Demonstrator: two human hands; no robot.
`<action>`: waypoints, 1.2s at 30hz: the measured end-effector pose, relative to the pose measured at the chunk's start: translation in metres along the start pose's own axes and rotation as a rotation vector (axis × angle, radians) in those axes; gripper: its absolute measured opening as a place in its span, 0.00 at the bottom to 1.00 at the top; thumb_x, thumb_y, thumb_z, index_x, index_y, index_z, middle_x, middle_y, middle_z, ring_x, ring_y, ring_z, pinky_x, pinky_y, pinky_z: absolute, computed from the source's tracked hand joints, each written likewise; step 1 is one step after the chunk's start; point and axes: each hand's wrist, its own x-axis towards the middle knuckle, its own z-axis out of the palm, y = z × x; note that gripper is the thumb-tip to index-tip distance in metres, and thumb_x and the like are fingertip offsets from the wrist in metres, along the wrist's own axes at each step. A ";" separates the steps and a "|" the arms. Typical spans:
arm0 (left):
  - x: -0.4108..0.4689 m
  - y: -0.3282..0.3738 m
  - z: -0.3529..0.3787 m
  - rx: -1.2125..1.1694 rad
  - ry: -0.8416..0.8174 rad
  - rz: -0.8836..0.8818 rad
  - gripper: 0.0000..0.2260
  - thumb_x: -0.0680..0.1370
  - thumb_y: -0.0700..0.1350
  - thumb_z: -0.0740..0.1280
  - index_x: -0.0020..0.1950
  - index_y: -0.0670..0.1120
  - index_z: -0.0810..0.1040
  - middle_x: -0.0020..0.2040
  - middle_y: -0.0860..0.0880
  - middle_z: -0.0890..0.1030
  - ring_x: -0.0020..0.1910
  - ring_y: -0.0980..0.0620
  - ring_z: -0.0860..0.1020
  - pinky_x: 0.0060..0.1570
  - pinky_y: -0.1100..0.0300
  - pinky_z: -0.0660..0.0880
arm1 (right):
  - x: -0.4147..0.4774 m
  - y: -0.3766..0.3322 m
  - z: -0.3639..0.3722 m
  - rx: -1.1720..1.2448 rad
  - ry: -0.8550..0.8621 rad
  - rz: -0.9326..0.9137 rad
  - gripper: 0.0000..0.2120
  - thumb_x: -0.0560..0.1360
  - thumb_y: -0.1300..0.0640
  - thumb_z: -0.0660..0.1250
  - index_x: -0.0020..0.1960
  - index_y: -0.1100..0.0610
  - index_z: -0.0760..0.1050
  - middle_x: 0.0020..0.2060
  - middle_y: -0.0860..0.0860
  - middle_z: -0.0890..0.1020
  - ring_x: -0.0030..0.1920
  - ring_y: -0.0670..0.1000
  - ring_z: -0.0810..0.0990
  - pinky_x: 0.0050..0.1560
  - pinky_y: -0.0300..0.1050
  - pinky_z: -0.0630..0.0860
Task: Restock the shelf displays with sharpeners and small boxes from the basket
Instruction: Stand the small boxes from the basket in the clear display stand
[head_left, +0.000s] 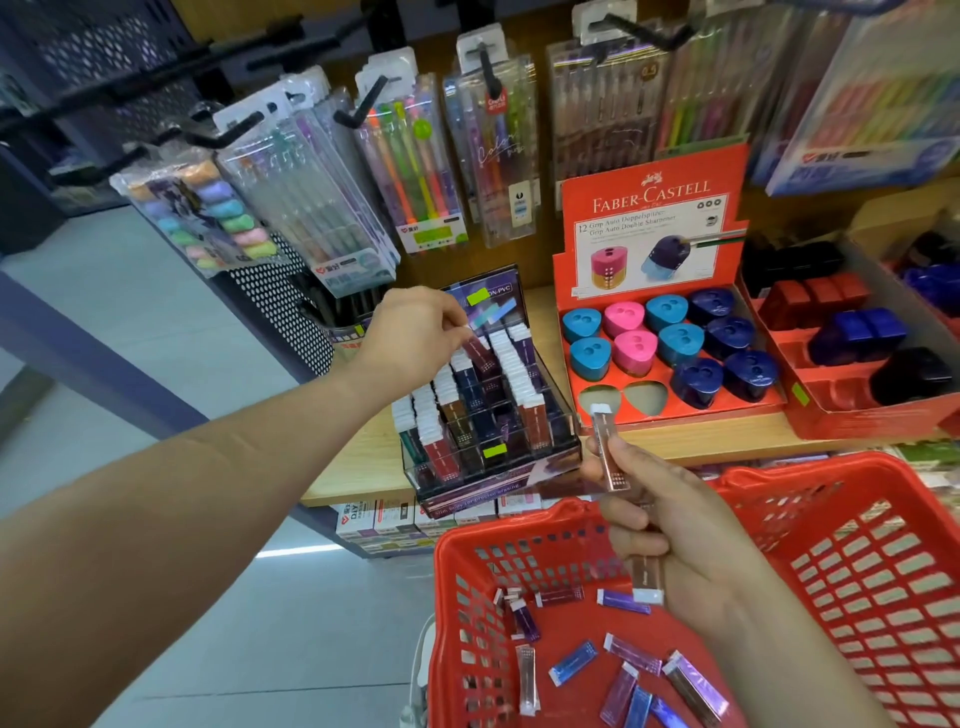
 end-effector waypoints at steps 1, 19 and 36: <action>0.001 0.000 -0.001 0.022 -0.018 0.025 0.07 0.76 0.47 0.70 0.50 0.45 0.84 0.44 0.49 0.83 0.44 0.52 0.80 0.50 0.57 0.78 | 0.000 0.000 0.000 -0.007 0.002 -0.004 0.13 0.74 0.55 0.67 0.55 0.62 0.78 0.39 0.53 0.81 0.22 0.42 0.63 0.16 0.32 0.58; 0.002 0.009 0.008 0.144 -0.160 0.186 0.09 0.78 0.41 0.64 0.46 0.42 0.84 0.45 0.47 0.84 0.46 0.48 0.80 0.53 0.54 0.76 | -0.004 -0.005 0.001 -0.101 0.037 -0.085 0.17 0.63 0.61 0.72 0.51 0.59 0.79 0.29 0.47 0.74 0.24 0.42 0.64 0.18 0.32 0.58; -0.038 0.058 -0.041 -0.765 -0.564 -0.088 0.04 0.77 0.39 0.67 0.49 0.42 0.81 0.41 0.44 0.79 0.39 0.54 0.78 0.40 0.65 0.78 | -0.009 -0.004 0.012 0.191 0.019 -0.049 0.15 0.69 0.73 0.57 0.51 0.60 0.72 0.38 0.53 0.75 0.30 0.46 0.66 0.29 0.38 0.60</action>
